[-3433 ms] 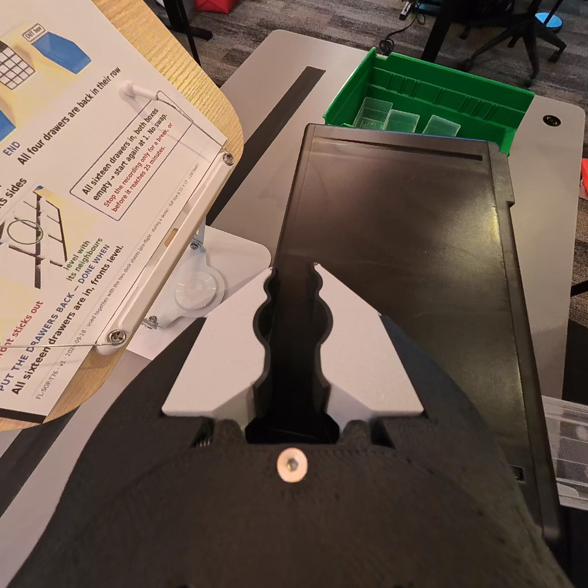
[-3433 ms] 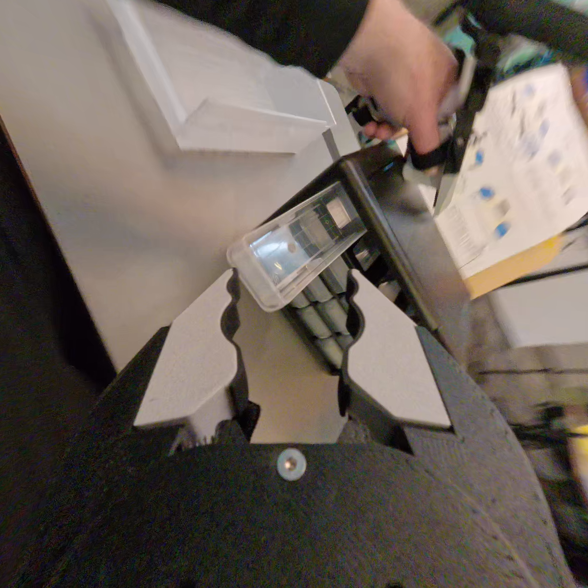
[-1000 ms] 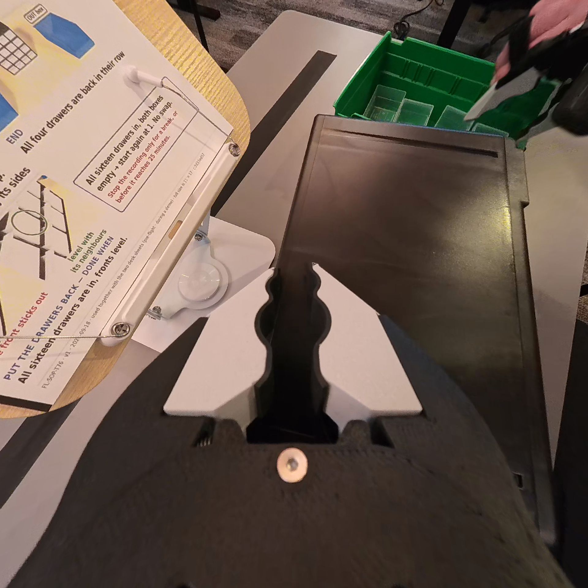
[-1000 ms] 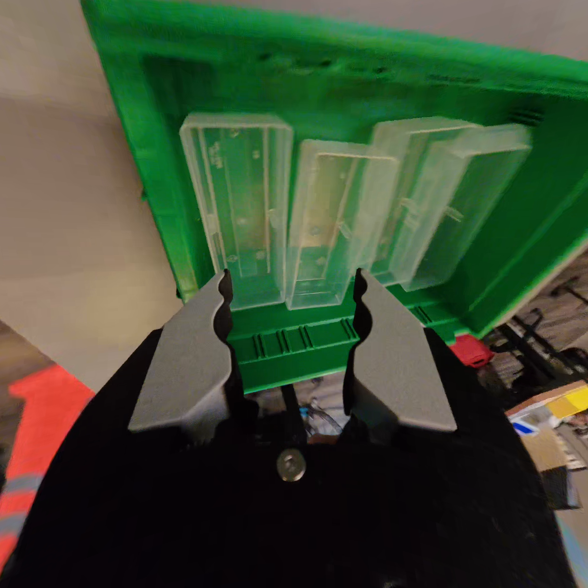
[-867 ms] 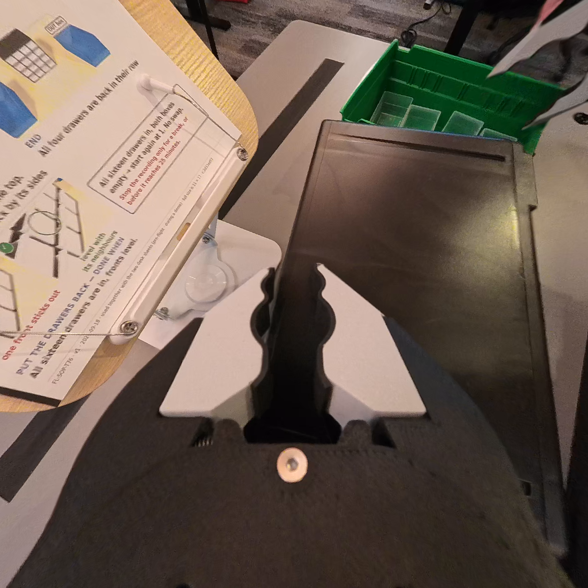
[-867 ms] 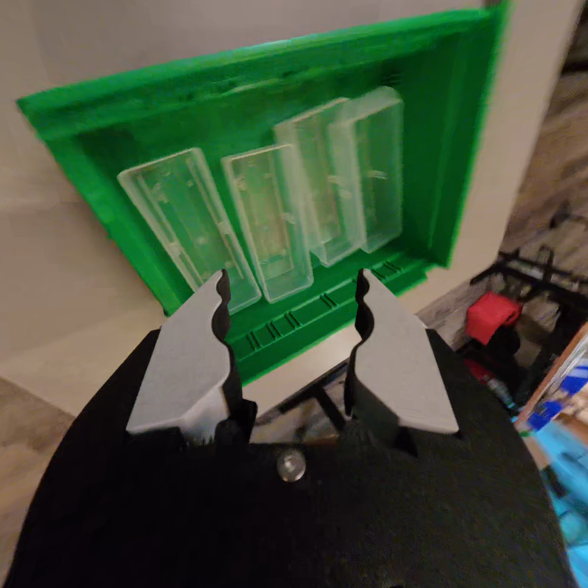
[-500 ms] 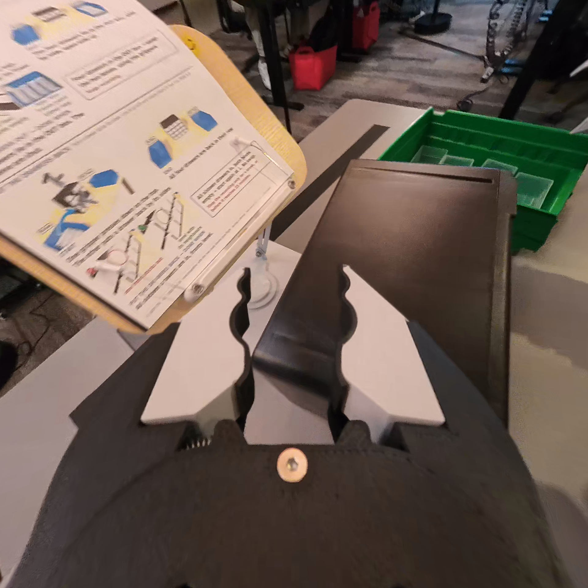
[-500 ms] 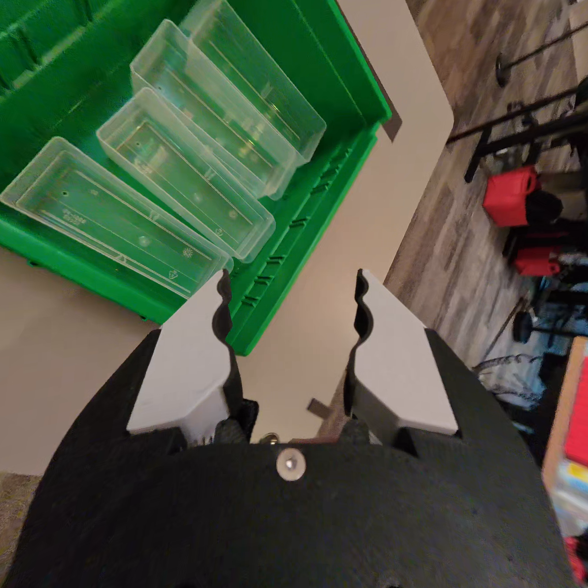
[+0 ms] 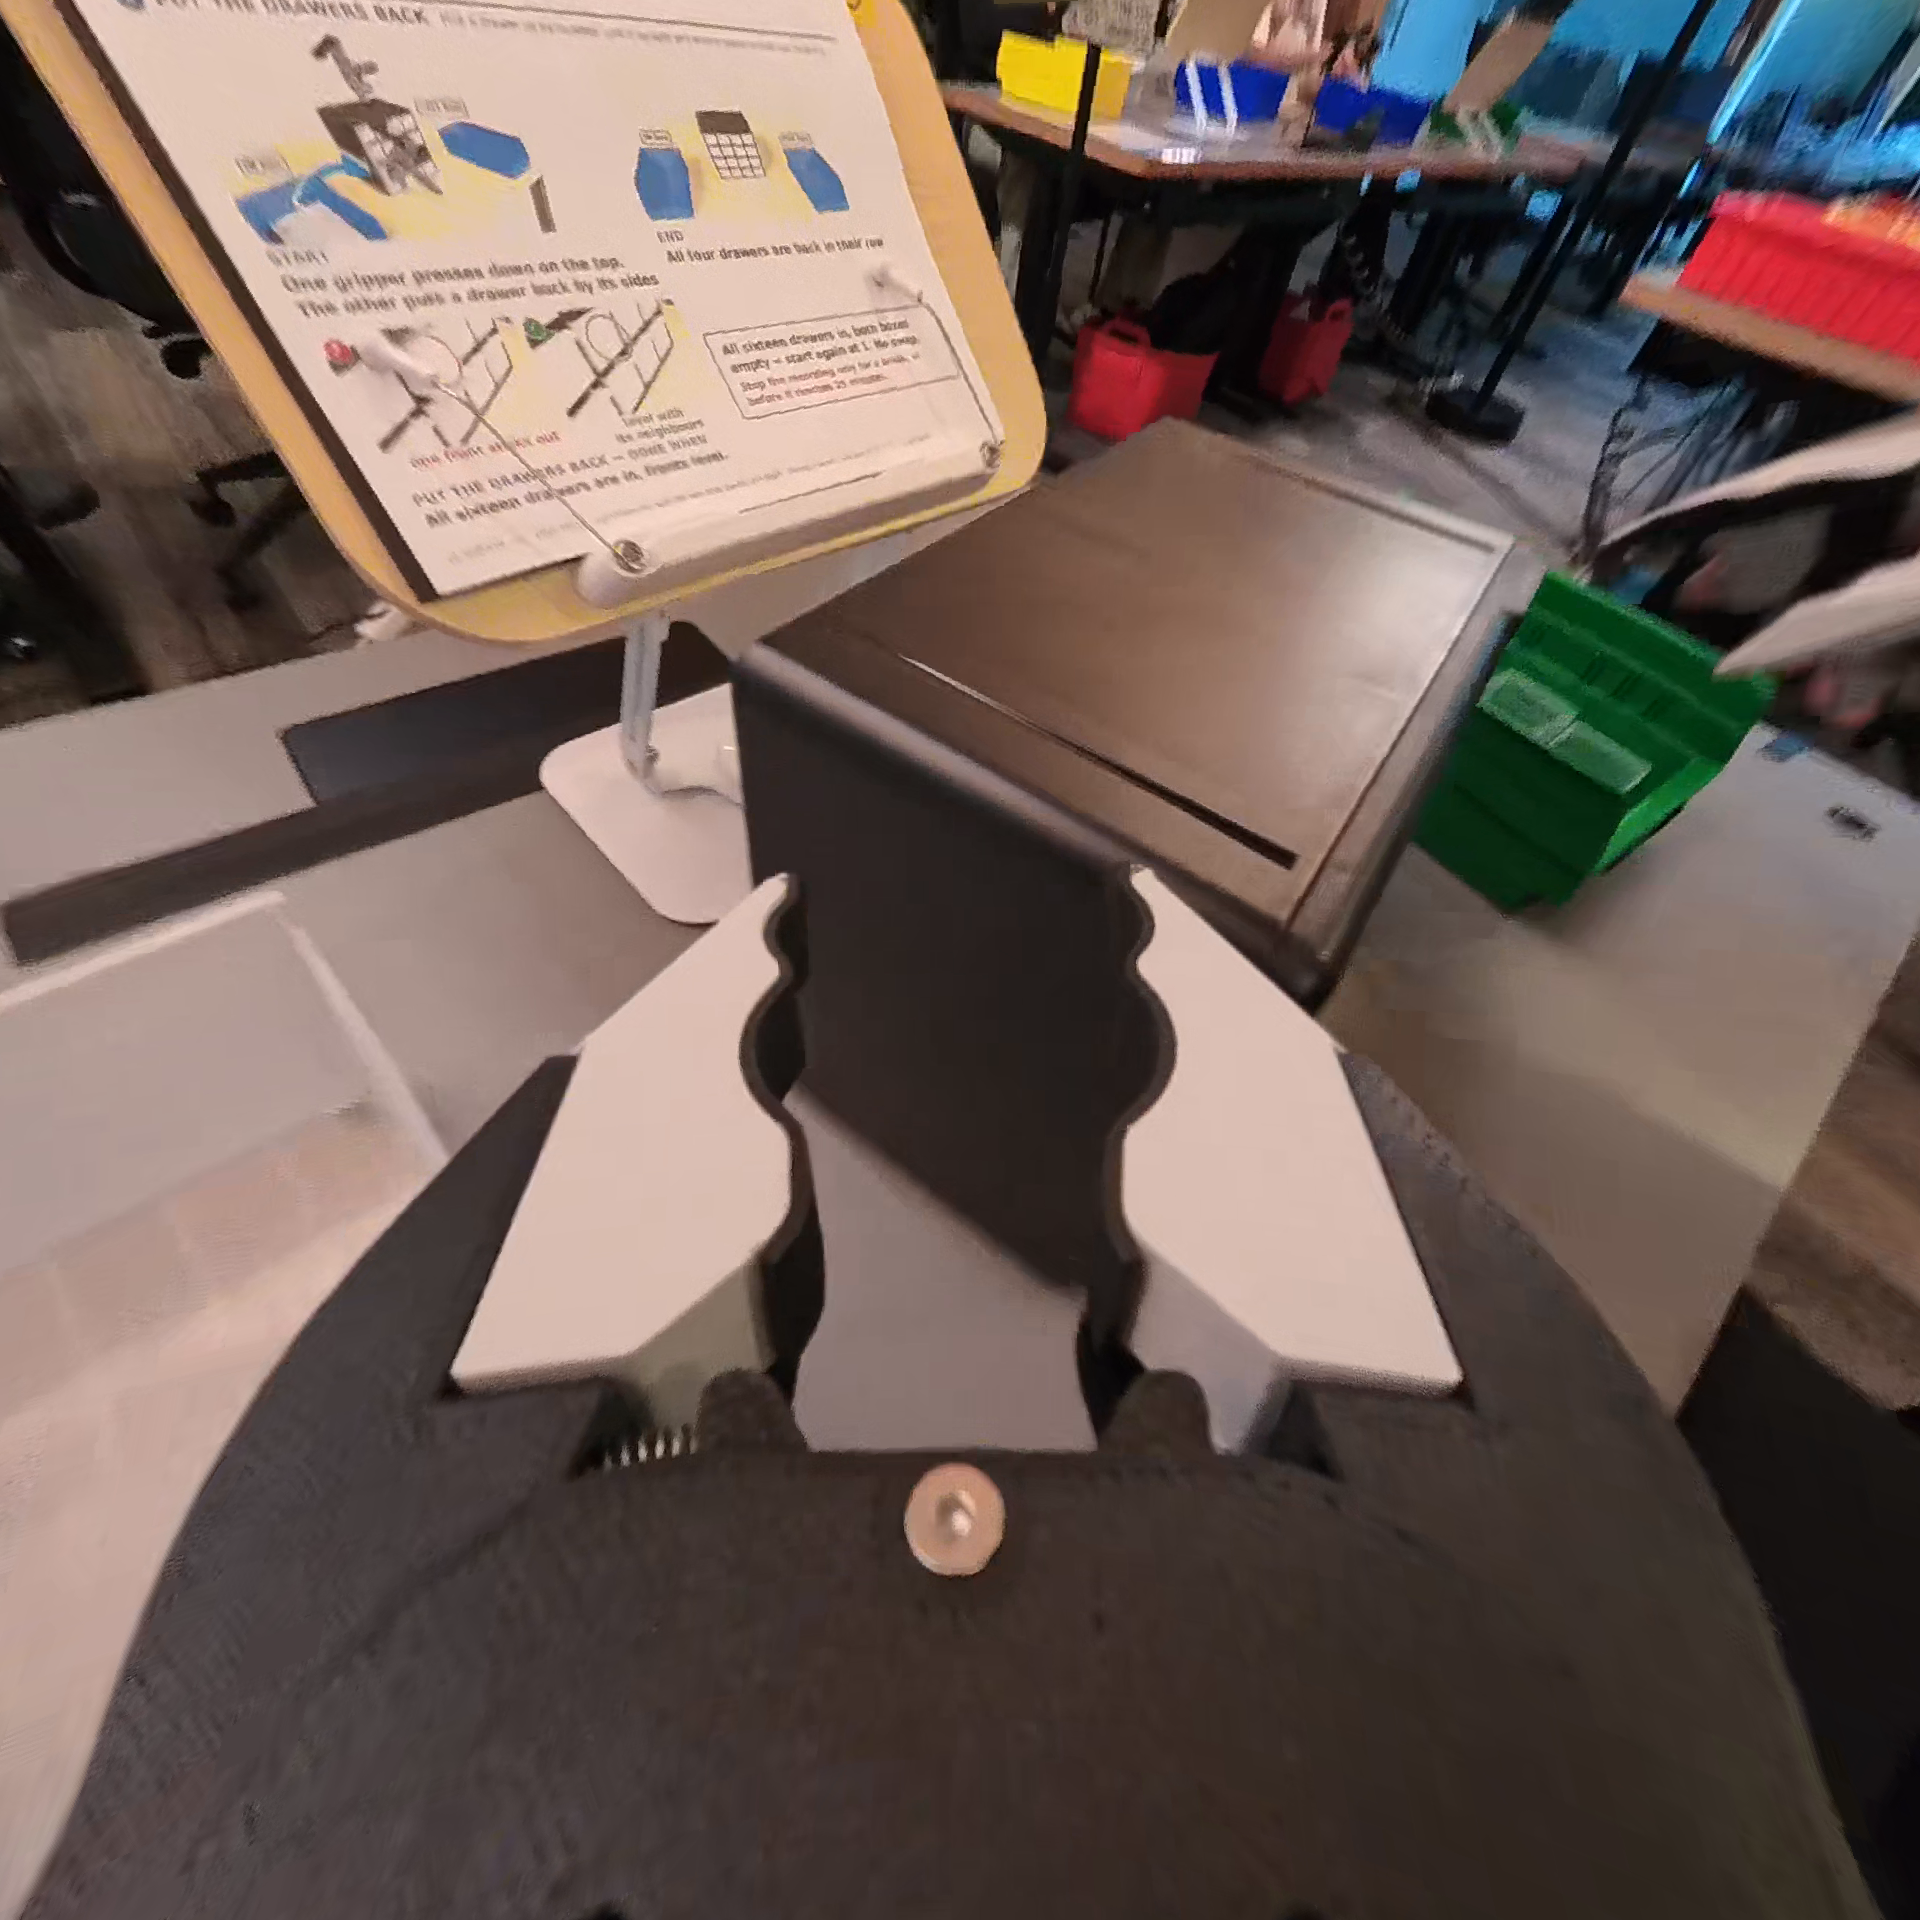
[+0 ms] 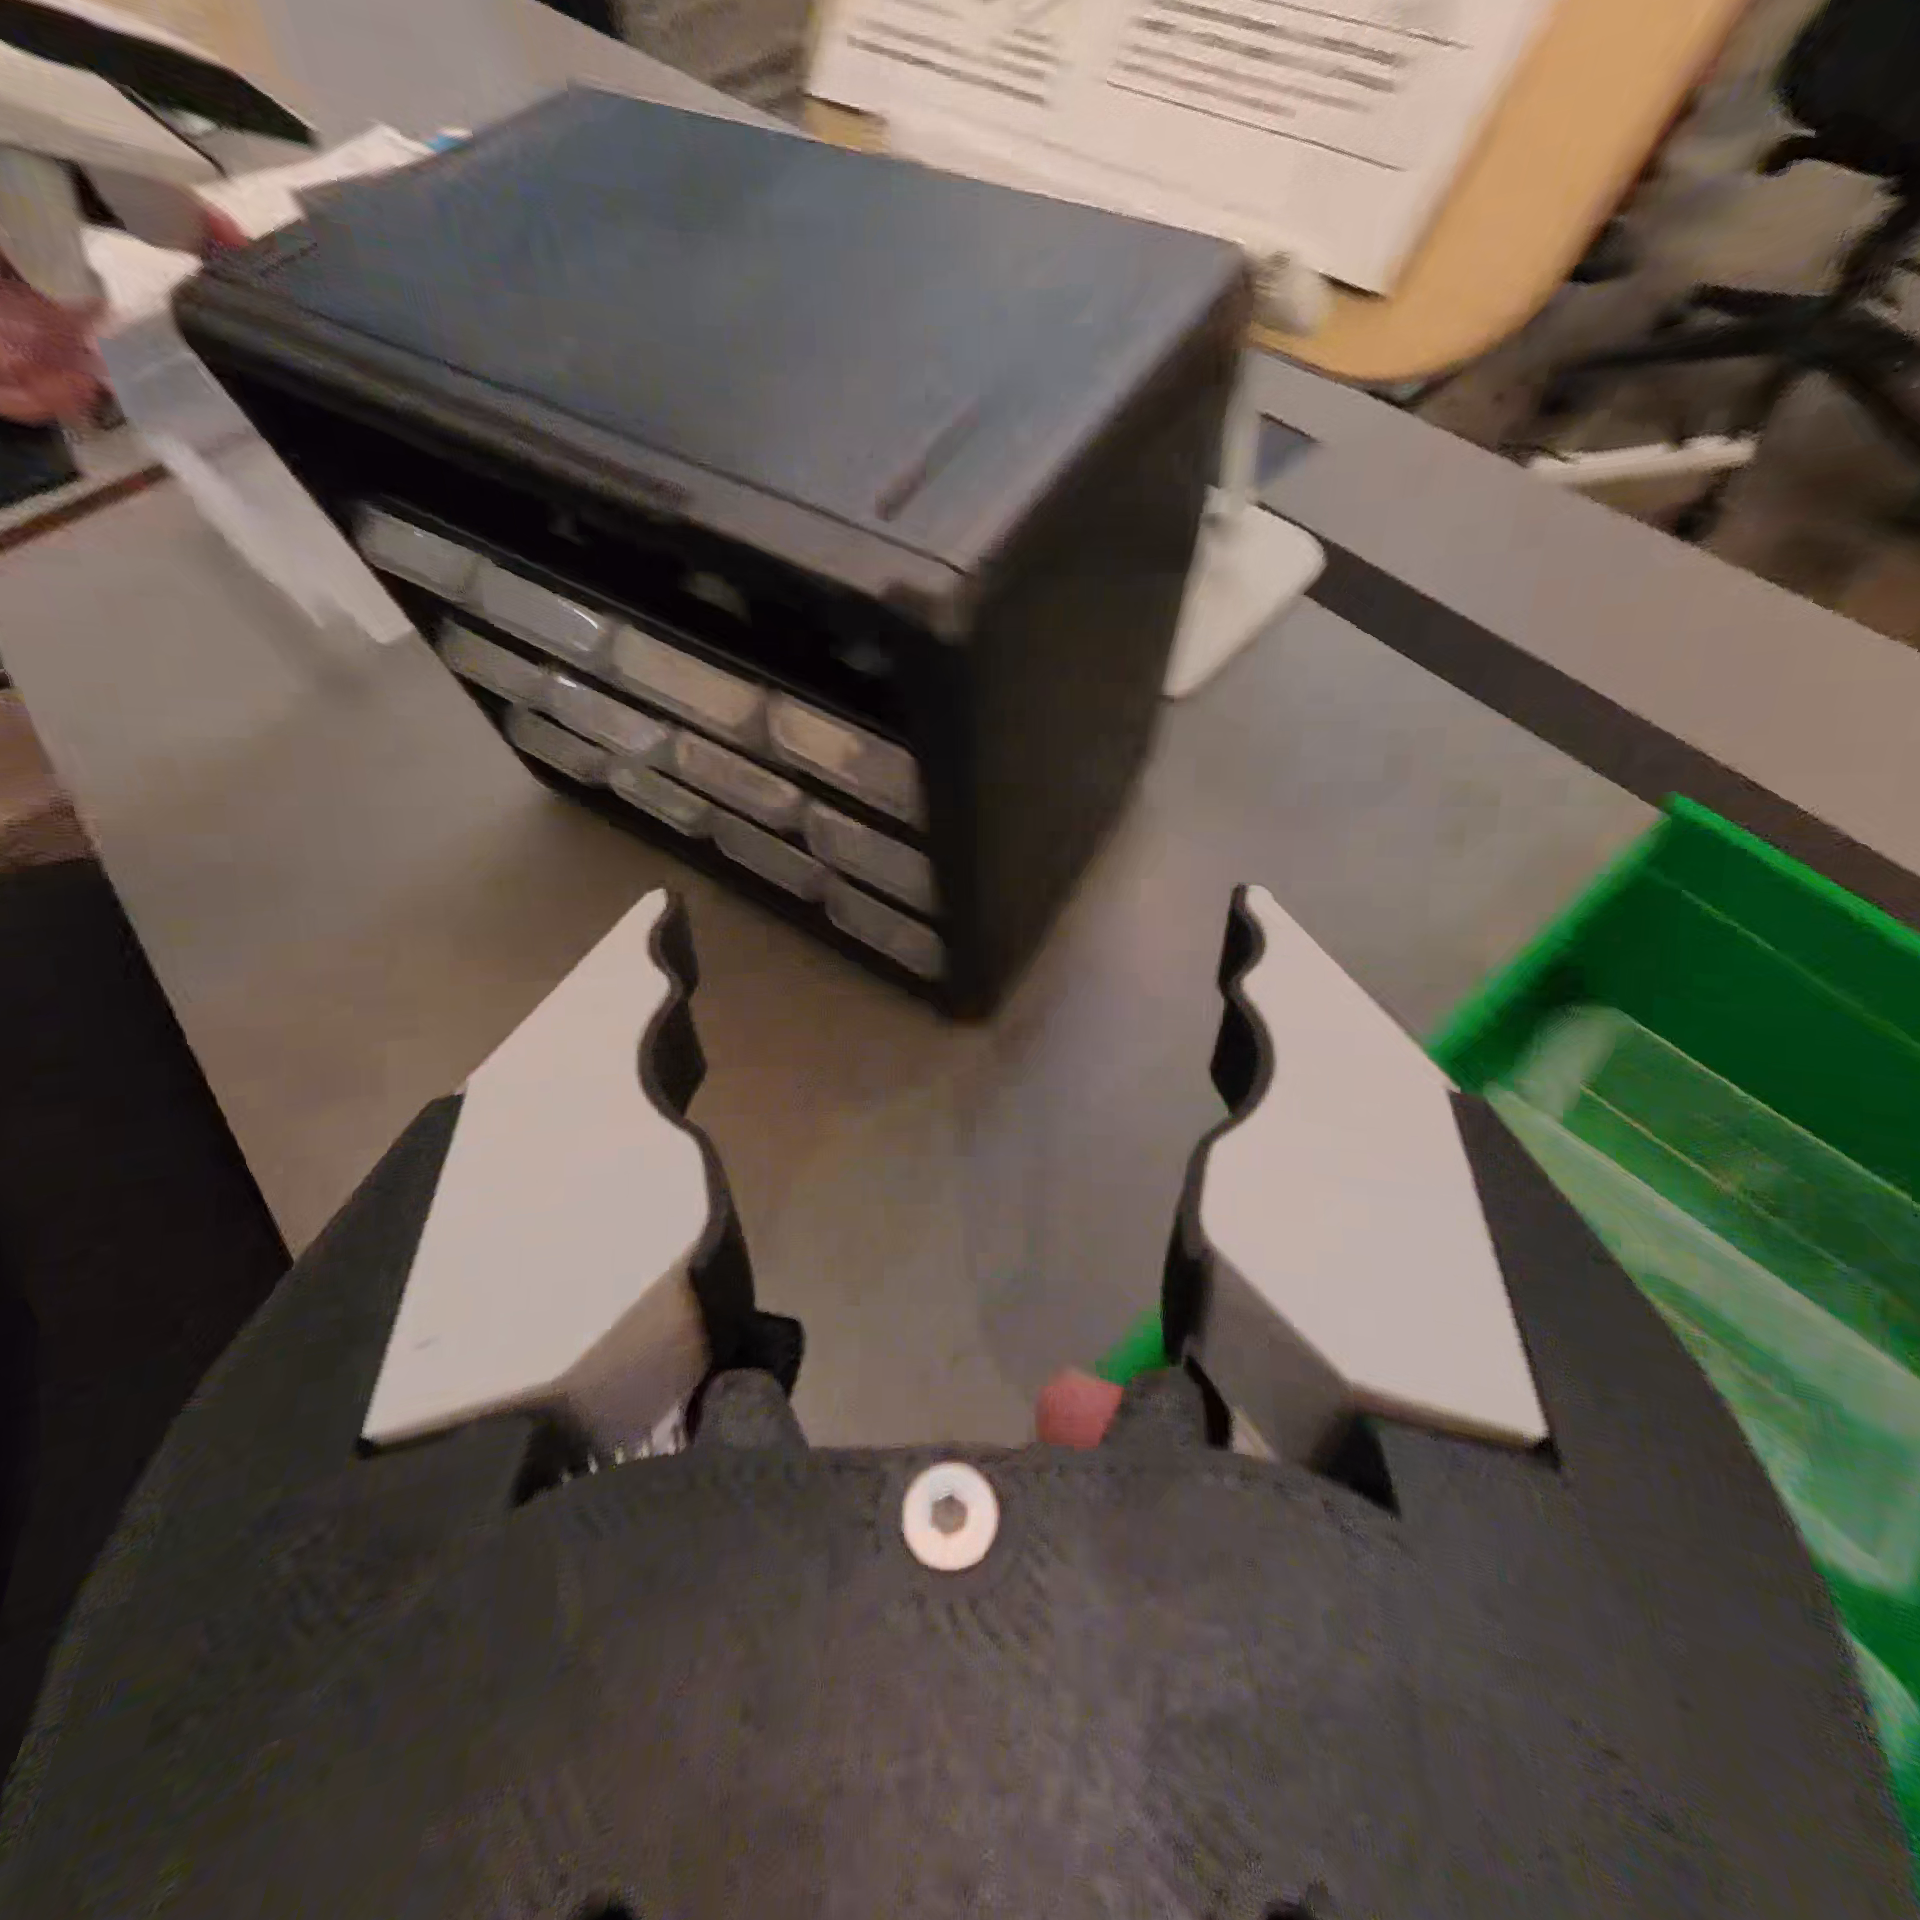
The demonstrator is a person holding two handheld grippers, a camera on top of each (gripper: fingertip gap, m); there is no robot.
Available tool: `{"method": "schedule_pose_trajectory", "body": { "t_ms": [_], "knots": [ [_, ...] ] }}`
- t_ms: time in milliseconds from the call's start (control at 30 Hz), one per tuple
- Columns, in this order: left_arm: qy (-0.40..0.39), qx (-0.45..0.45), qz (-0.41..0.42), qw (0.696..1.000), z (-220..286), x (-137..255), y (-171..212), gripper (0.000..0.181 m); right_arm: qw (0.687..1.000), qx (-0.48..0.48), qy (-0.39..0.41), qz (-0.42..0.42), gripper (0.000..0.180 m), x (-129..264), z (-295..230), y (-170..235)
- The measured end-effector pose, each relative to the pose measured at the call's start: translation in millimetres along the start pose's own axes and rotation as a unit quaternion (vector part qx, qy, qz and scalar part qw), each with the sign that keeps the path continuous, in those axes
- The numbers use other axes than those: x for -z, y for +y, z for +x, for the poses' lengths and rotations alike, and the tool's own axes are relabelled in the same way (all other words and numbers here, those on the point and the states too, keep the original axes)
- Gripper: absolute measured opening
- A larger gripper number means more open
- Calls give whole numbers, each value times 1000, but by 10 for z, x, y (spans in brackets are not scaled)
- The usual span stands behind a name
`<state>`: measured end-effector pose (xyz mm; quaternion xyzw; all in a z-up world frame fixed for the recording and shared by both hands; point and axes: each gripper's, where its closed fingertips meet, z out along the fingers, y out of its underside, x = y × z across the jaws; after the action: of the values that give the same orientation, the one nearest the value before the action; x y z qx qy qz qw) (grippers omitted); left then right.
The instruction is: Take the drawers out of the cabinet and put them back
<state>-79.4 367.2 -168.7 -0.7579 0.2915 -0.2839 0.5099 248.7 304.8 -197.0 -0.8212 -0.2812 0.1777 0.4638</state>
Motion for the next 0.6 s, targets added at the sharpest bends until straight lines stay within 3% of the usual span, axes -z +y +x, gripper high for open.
{"method": "schedule_pose_trajectory", "body": {
  "t_ms": [100, 233, 300, 600],
  "knots": [
    [43, 62, 1, 997, 188, -110, 112, 70, 1000, 21, -16, -9, 120, -537, -219, -91],
    [70, 114, 29, 991, 346, -233, 125, 87, 999, 2, -35, 23, 119, -963, -253, -162],
    [92, 120, 46, 987, 448, -295, 89, 87, 999, 6, -43, 24, 113, -1043, -301, -145],
    [66, 130, 74, 987, 273, -486, 29, 87, 999, -19, -7, 45, 119, -1096, -372, -181]
  ]
}}
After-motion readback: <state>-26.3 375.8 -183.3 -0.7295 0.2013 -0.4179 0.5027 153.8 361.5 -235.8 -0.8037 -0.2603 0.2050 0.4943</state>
